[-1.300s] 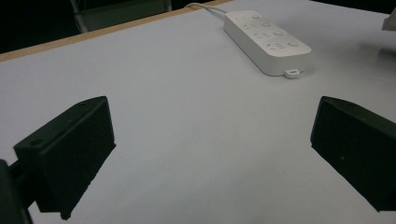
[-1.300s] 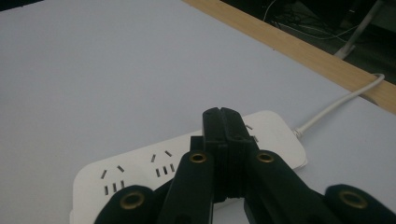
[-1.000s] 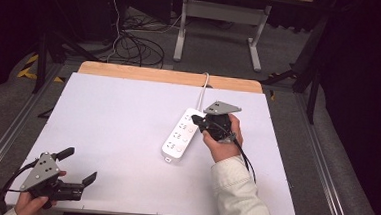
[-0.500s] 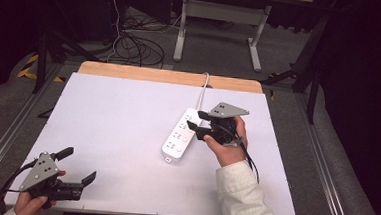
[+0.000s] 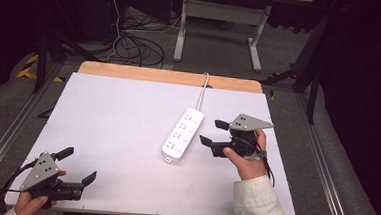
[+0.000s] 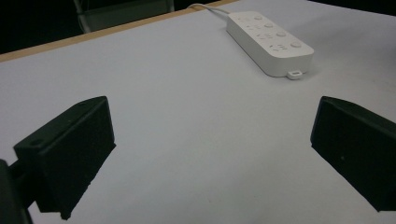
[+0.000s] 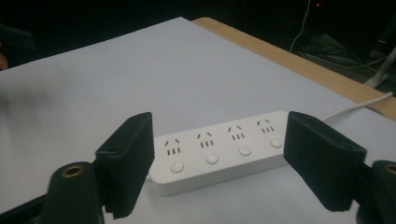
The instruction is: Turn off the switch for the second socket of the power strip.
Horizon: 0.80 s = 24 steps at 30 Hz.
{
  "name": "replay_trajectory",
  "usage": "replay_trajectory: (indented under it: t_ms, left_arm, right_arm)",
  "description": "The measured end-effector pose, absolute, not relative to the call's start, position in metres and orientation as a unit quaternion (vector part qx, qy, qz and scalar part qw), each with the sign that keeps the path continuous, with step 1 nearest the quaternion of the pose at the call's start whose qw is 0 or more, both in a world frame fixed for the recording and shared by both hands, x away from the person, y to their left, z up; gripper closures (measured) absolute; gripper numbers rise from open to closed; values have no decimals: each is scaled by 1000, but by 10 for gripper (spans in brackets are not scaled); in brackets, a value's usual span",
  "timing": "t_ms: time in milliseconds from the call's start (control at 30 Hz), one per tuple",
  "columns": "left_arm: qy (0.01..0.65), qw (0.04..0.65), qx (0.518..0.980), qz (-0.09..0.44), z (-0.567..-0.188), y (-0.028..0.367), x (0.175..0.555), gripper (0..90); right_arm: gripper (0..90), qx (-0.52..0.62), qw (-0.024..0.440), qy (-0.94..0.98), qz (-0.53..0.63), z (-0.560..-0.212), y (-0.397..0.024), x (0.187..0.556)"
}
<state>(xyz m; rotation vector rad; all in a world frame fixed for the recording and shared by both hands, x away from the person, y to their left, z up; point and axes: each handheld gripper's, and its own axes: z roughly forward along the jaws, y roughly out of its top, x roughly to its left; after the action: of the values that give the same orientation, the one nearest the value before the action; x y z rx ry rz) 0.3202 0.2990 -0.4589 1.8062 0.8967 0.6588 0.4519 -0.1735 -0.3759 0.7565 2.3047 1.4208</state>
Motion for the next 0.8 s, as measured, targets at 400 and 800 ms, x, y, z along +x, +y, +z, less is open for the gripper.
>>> replay_trajectory:
  t_ms: [400,800]
  left_arm:
    - [370,488,742,272,-459,299,320,4]
    - [372,490,740,271,-459,299,320,4]
  right_arm:
    - [117,264,138,818,492,-396,-205,432]
    - [95,273,115,807,510,-433,-225,419]
